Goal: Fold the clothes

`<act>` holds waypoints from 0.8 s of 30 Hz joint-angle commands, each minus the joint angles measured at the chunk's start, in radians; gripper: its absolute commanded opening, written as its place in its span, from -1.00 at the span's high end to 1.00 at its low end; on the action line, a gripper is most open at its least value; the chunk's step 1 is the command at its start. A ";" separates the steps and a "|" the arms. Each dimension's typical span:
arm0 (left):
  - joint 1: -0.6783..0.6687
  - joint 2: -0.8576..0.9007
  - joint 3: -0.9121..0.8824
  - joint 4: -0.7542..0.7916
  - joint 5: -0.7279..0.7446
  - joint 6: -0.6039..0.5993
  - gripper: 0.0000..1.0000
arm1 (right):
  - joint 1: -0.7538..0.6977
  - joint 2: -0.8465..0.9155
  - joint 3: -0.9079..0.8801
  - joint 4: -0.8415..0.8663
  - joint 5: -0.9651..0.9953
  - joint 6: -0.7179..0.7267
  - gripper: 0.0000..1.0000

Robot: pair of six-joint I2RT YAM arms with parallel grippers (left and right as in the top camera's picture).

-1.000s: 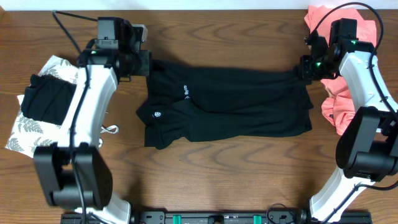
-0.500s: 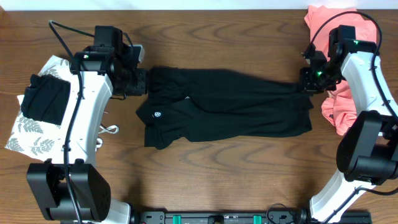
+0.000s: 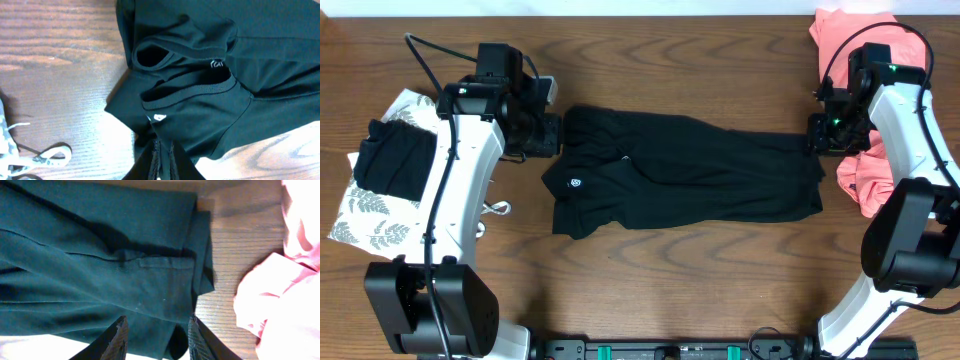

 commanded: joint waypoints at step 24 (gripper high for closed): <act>-0.005 0.304 -0.089 0.418 0.032 0.006 0.29 | 0.050 -0.029 0.001 0.093 -0.202 0.048 -0.43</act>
